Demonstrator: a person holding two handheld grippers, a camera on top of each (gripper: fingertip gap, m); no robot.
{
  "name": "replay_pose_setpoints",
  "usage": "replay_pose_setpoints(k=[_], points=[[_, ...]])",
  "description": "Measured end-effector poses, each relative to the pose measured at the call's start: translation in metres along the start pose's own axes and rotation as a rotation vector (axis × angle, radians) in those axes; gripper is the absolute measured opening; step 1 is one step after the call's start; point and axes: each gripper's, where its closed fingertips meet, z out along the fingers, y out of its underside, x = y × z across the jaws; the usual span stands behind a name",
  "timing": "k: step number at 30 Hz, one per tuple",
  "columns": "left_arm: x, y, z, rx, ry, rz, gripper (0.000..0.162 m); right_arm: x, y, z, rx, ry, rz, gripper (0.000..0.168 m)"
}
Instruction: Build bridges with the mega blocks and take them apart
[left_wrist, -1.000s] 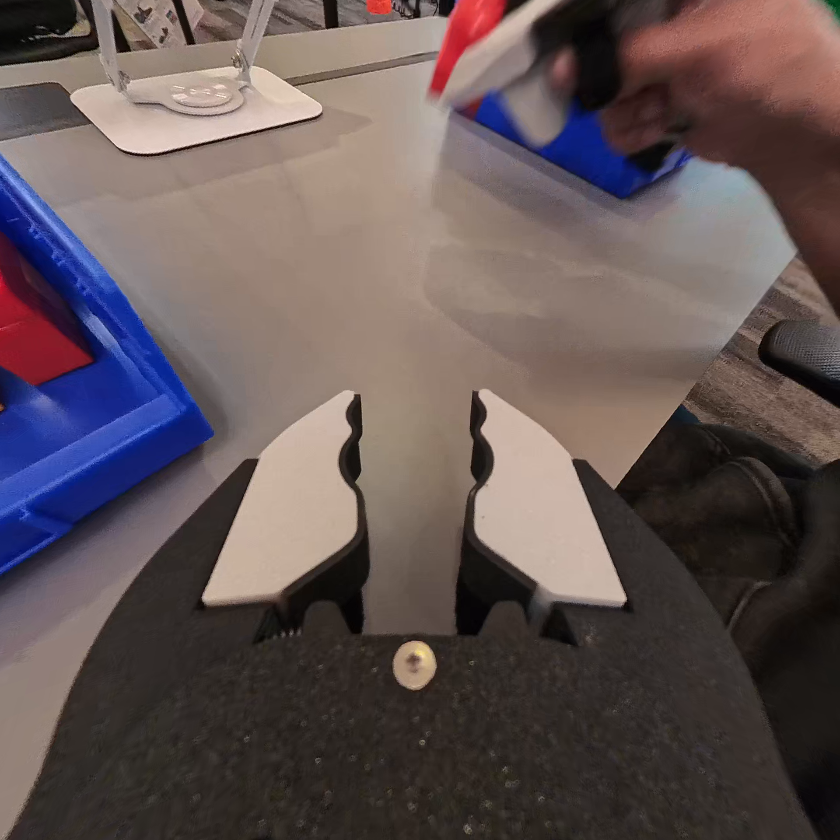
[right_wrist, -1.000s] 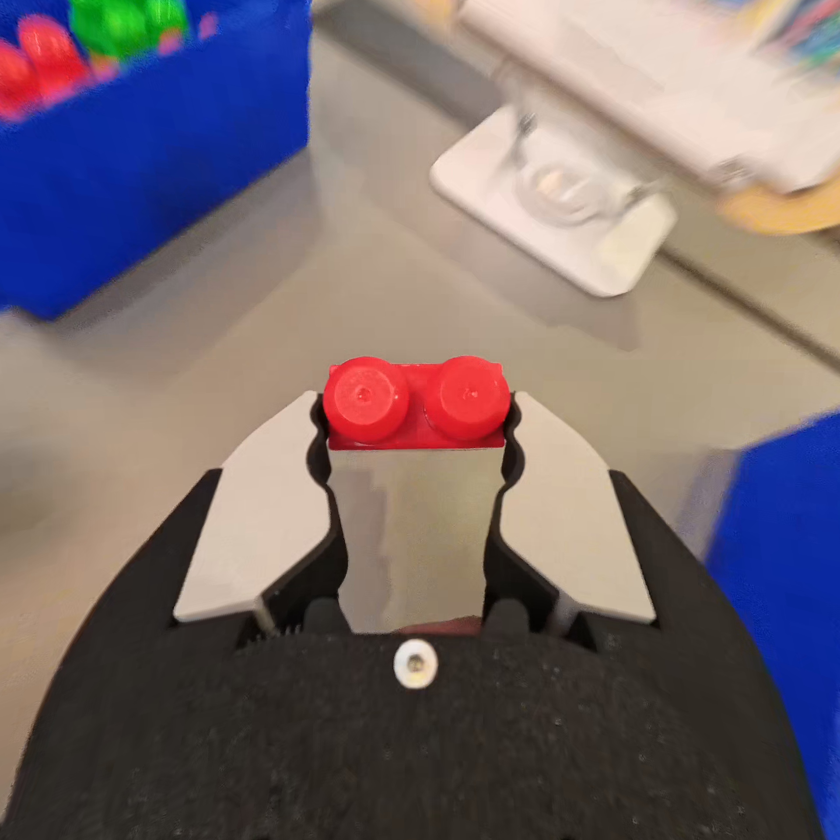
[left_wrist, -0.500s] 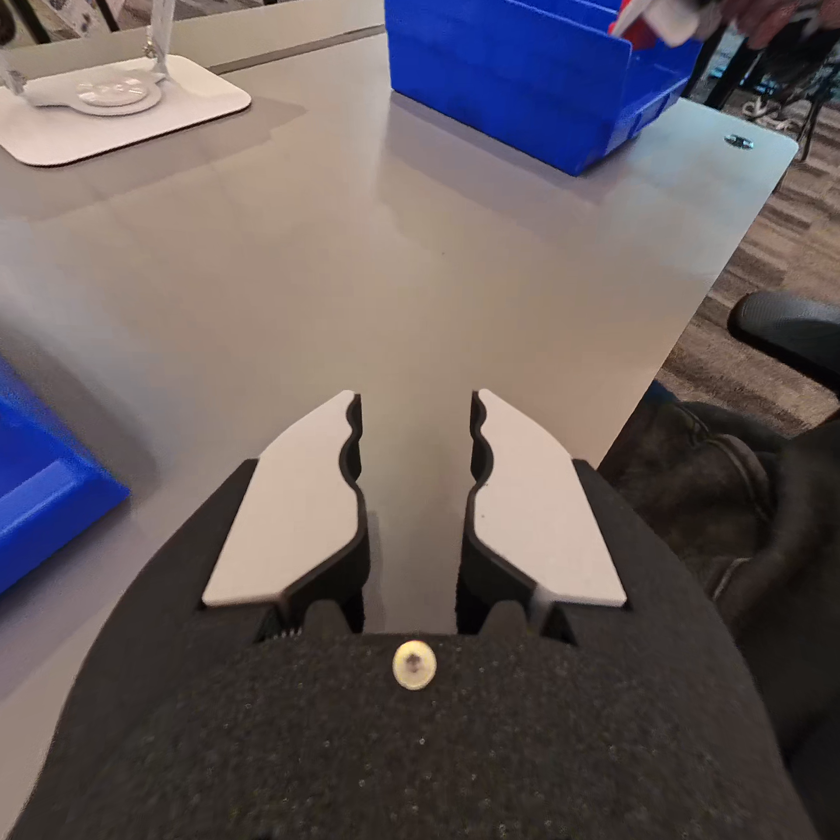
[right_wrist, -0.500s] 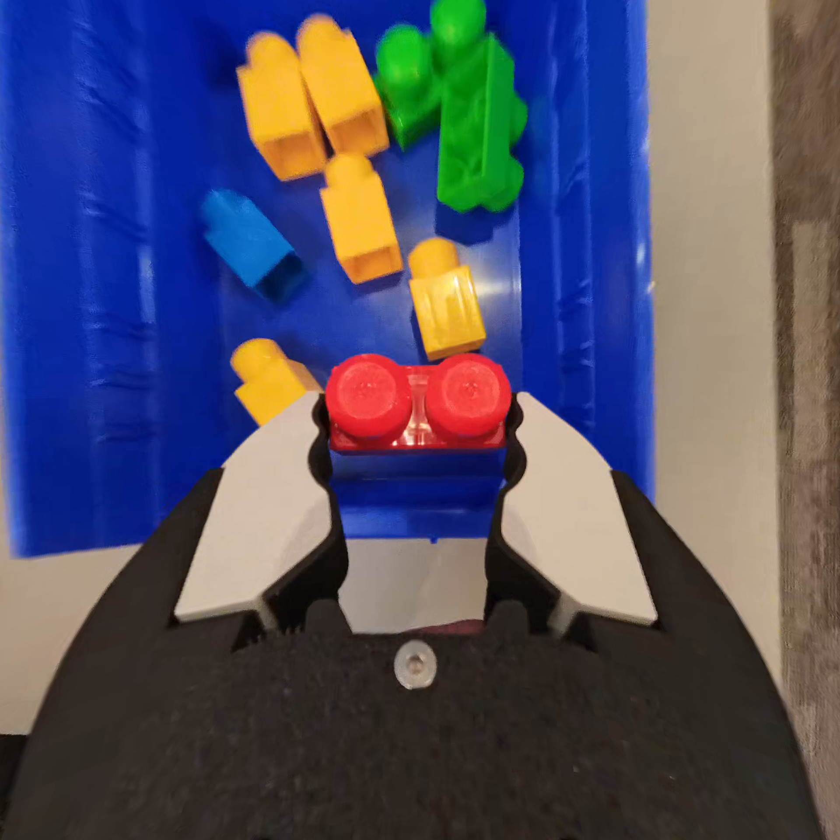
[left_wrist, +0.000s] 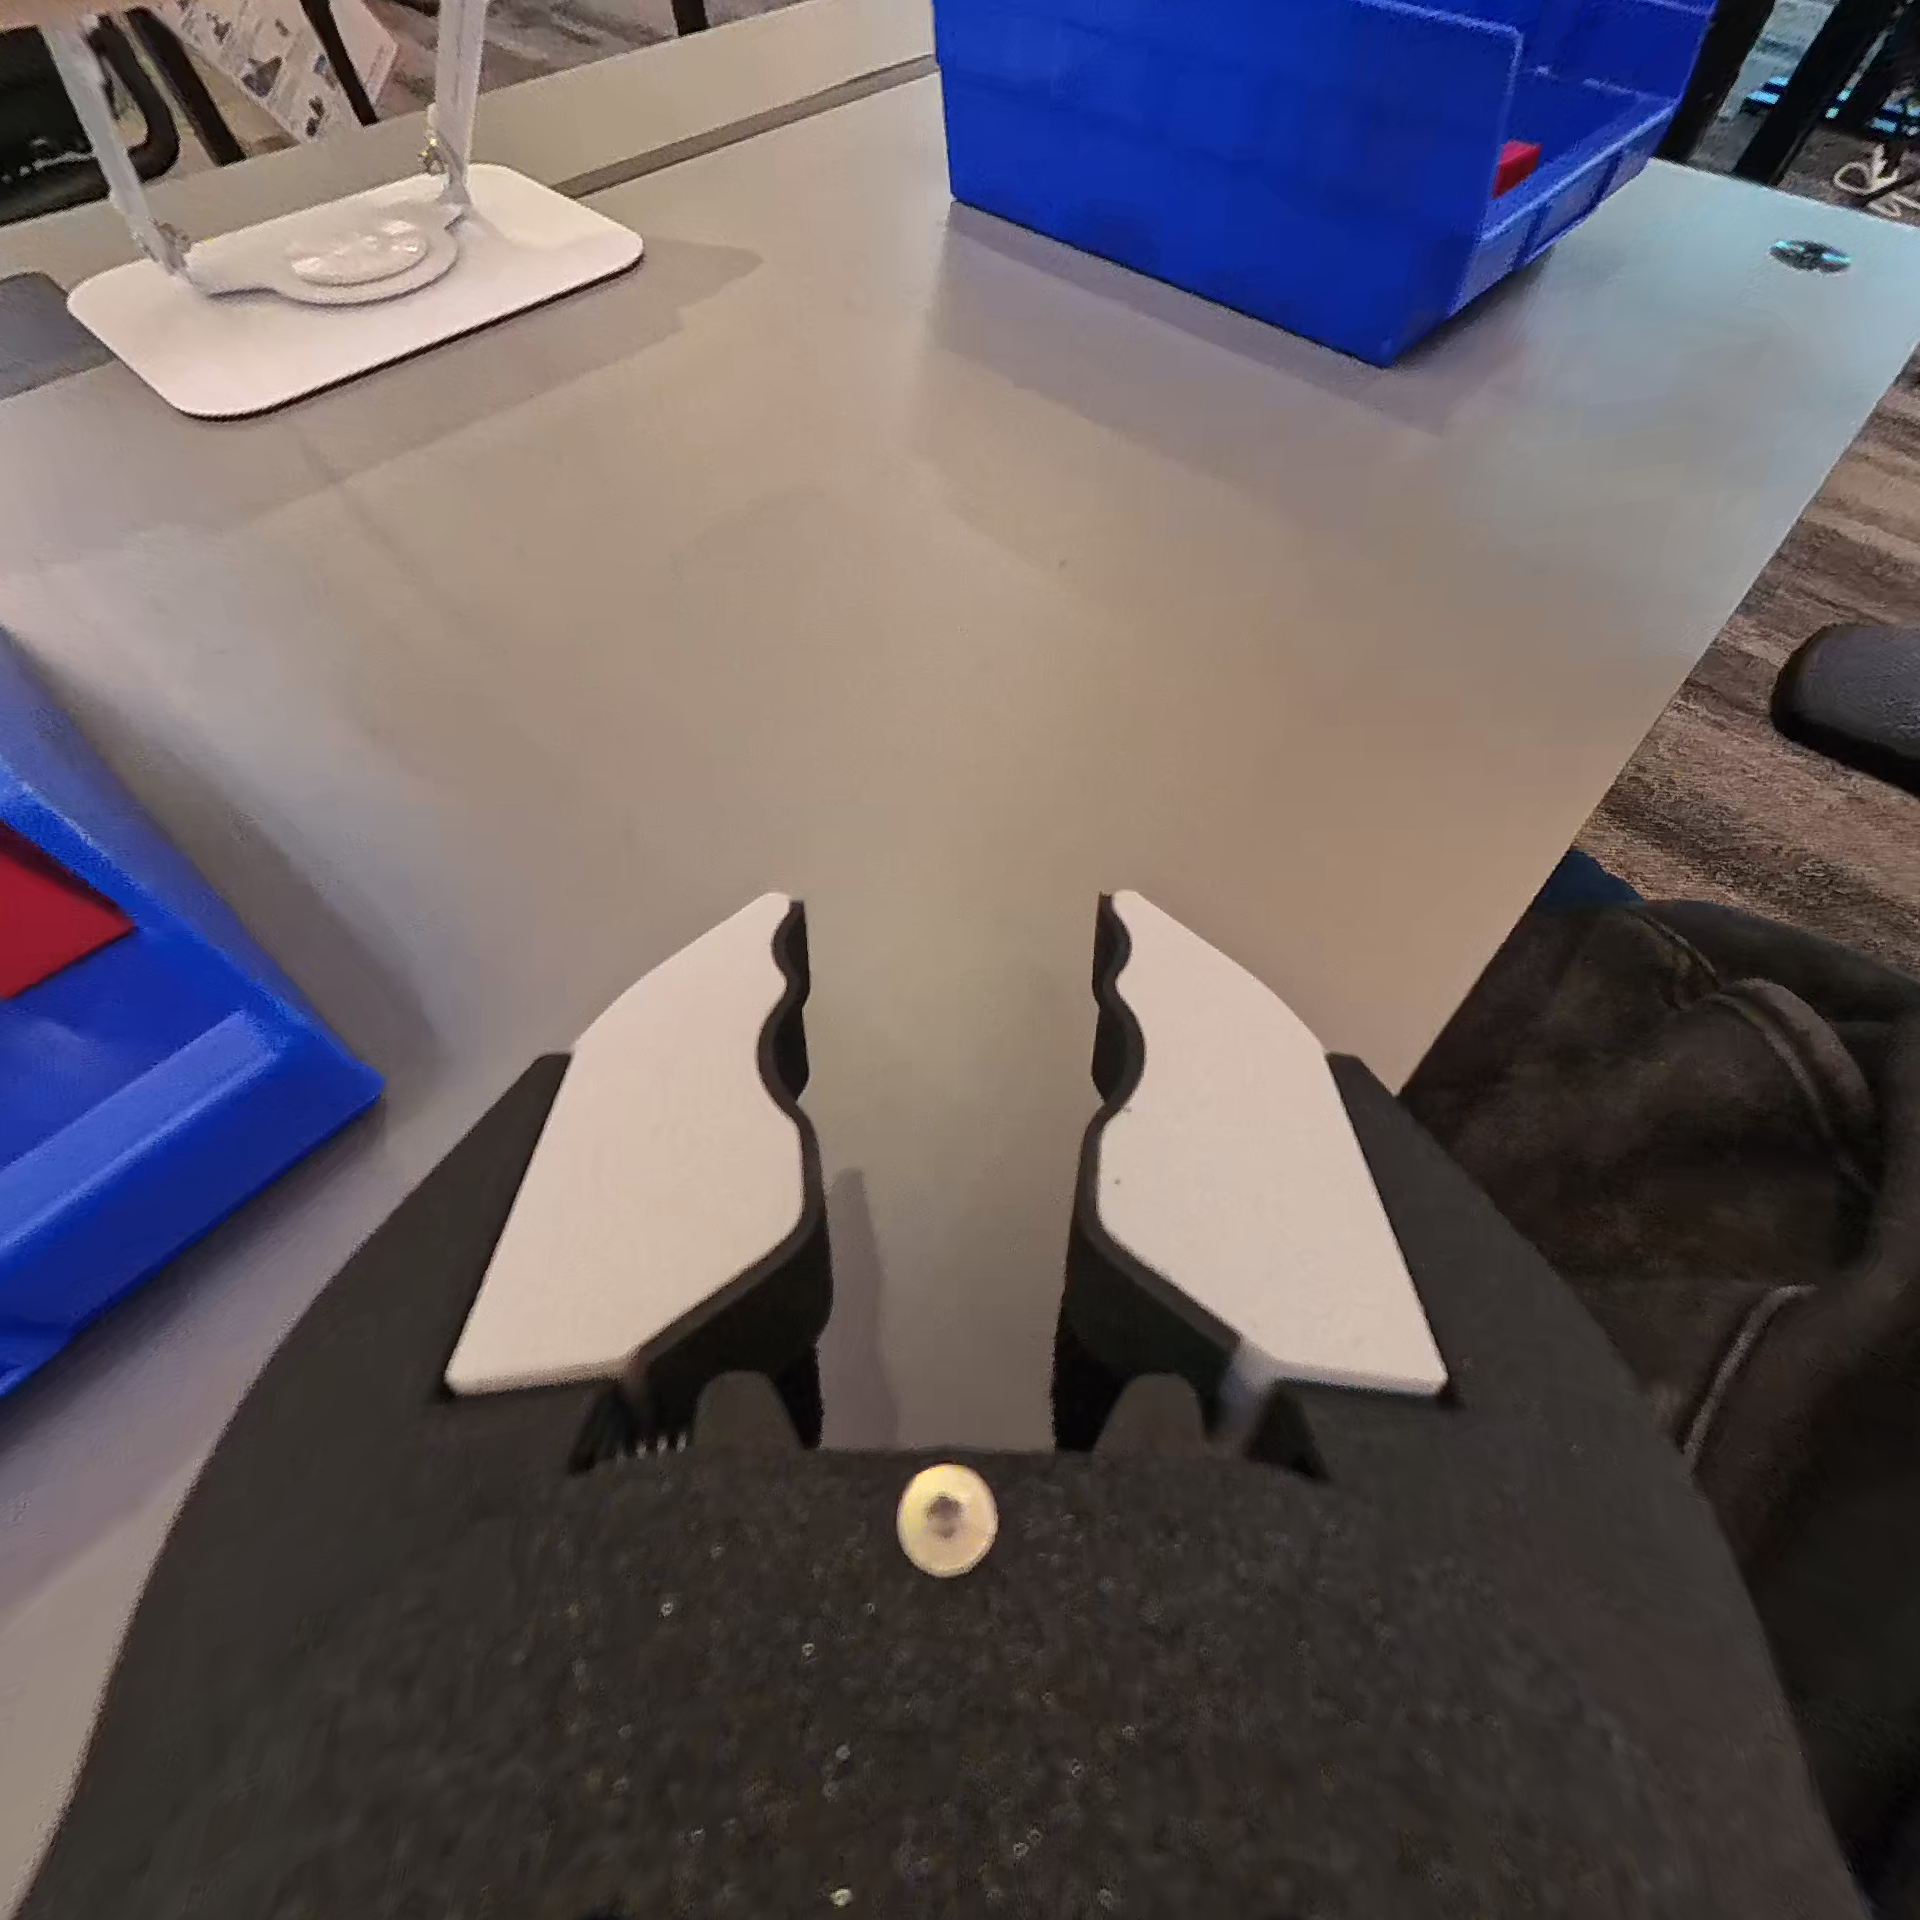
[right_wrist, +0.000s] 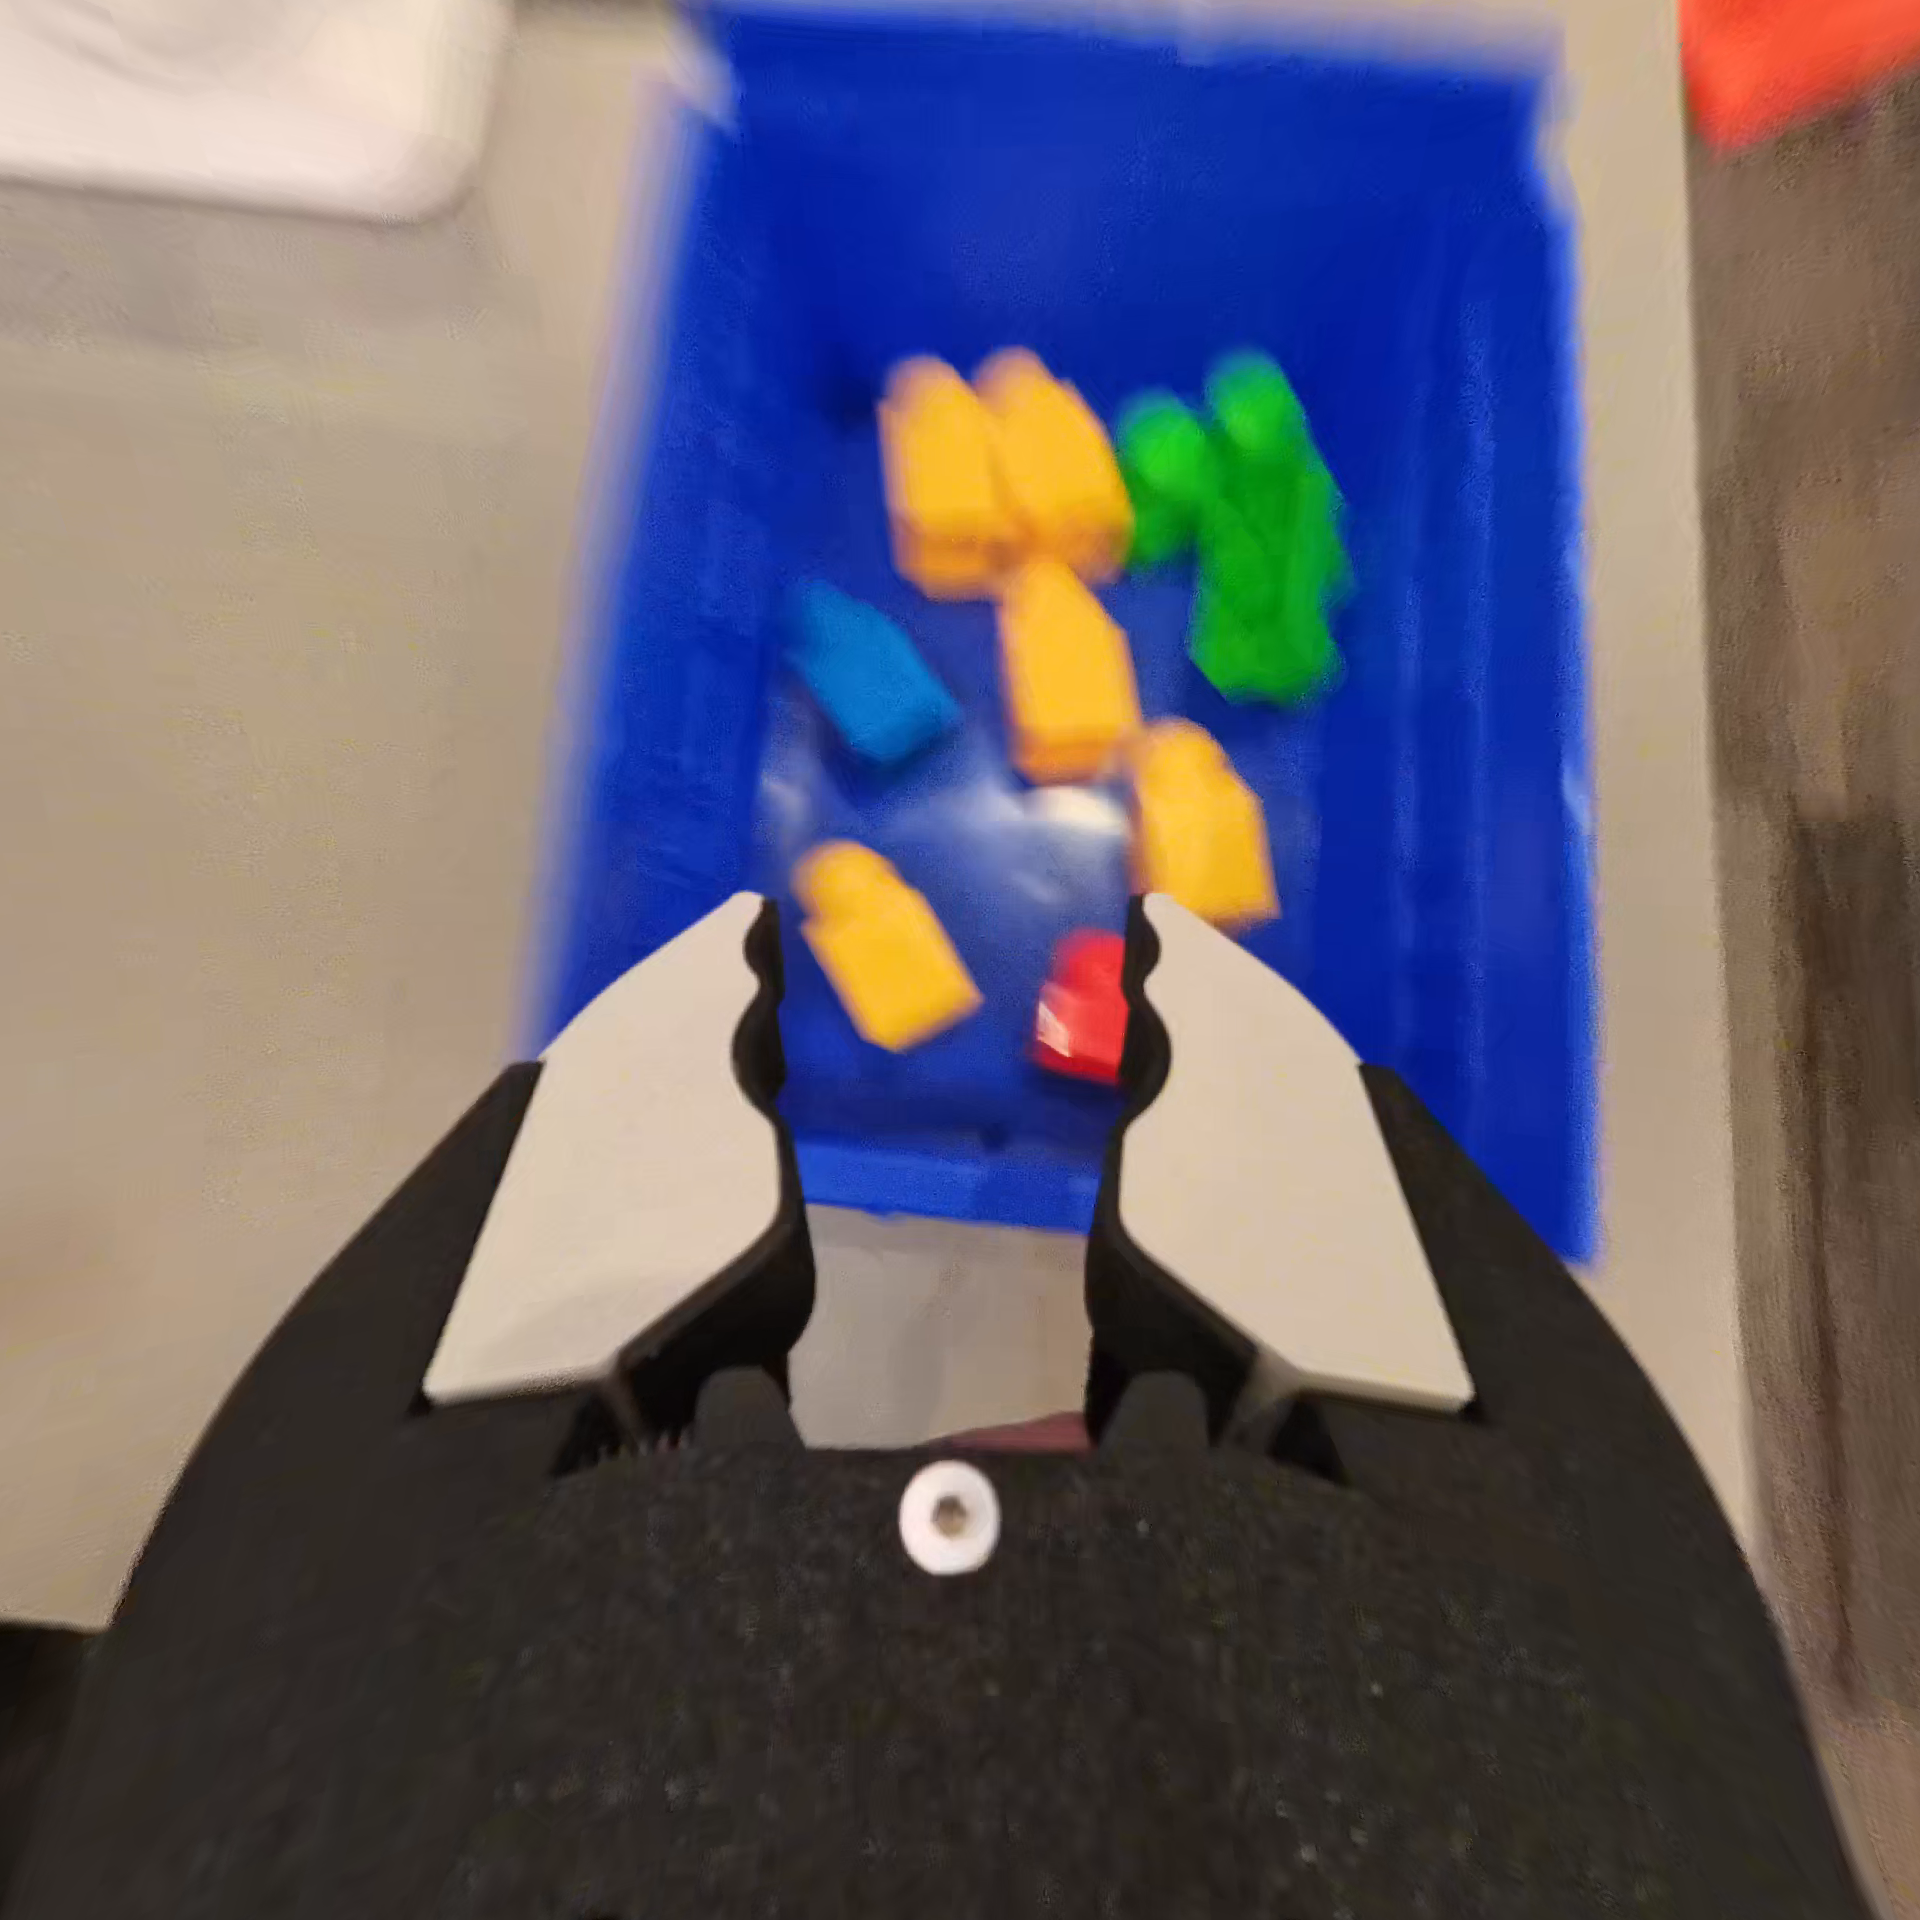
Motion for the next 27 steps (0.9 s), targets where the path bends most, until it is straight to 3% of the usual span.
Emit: replay_pose_setpoints(k=[3, 5, 8, 10, 15, 21, 27], points=[[-0.005, 0.002, -0.001, -0.005, -0.016, -0.024, 0.052, -0.132, -0.035, -0.04, 0.375, -0.392, -0.124, 0.062], [-0.012, 0.002, -0.004, -0.001, -0.055, -0.036, 0.051, -0.213, -0.016, -0.047, 0.482, -0.641, -0.128, 0.061], [-0.034, -0.001, -0.016, 0.019, -0.171, -0.073, 0.048, -0.271, 0.037, -0.016, 0.467, -0.67, -0.211, 0.061], [-0.063, -0.006, -0.034, 0.038, -0.297, -0.108, 0.046, -0.28, 0.059, -0.001, 0.471, -0.599, -0.276, 0.06], [-0.162, -0.015, -0.079, -0.007, -0.602, -0.25, 0.051, -0.305, 0.069, -0.016, 0.473, -0.728, -0.246, 0.056], [-0.229, 0.019, -0.041, -0.346, -0.524, -0.464, 0.059, -0.302, 0.07, -0.014, 0.468, -0.75, -0.26, 0.055], [-0.254, 0.041, -0.007, -0.527, -0.525, -0.528, 0.06, -0.295, 0.063, -0.02, 0.484, -0.768, -0.249, 0.053]])
